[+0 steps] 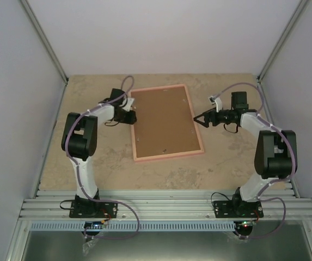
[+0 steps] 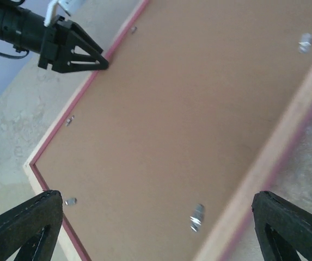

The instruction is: Put the photo into the frame

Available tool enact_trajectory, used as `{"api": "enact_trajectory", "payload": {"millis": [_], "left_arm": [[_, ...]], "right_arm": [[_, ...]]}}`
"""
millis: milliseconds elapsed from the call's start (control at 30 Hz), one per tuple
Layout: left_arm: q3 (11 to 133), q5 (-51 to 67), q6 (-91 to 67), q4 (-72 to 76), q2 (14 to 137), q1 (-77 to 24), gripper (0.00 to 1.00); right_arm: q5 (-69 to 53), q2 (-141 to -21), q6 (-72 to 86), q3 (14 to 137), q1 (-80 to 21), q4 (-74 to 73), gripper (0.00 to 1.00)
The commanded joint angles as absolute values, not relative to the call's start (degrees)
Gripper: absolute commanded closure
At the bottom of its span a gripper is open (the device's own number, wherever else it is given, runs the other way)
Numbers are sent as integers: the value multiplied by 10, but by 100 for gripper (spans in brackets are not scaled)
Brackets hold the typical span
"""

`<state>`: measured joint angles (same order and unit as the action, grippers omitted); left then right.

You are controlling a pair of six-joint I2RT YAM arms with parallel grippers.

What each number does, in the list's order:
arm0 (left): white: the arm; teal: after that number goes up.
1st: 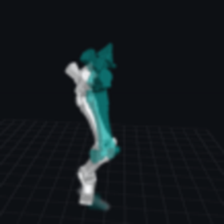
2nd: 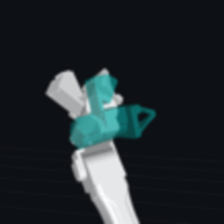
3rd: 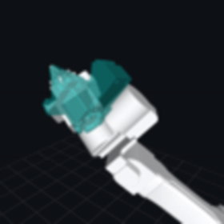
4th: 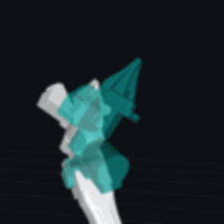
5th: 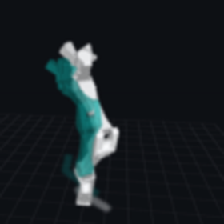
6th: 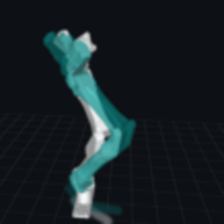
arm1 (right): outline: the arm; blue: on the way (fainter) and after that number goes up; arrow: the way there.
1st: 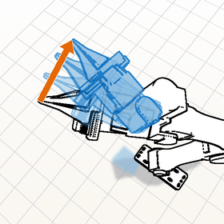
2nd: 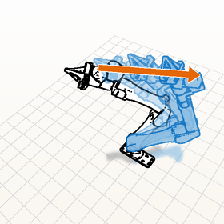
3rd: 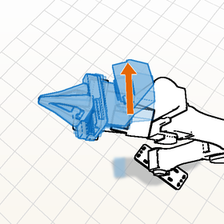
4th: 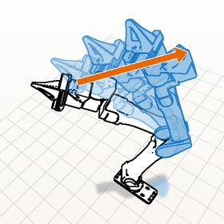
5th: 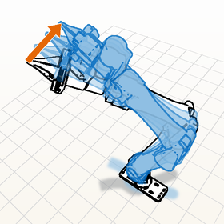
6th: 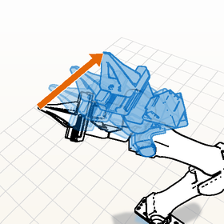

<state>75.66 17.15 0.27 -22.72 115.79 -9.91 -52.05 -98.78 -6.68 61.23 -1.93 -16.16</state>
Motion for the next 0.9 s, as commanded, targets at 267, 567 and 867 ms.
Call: {"api": "enact_trajectory", "payload": {"millis": [267, 567, 867], "left_arm": [[714, 91, 98, -234, 1153, -223, 71], [696, 141, 39, -255, 1083, -216, 53], [689, 252, 12, -287, 1074, -179, 55]], "right_arm": [[-439, -854, -237, 556, -8, -262, 6], [-451, -821, -272, 534, -65, -270, 12], [-389, -871, -313, 557, -254, -167, 45]]}}
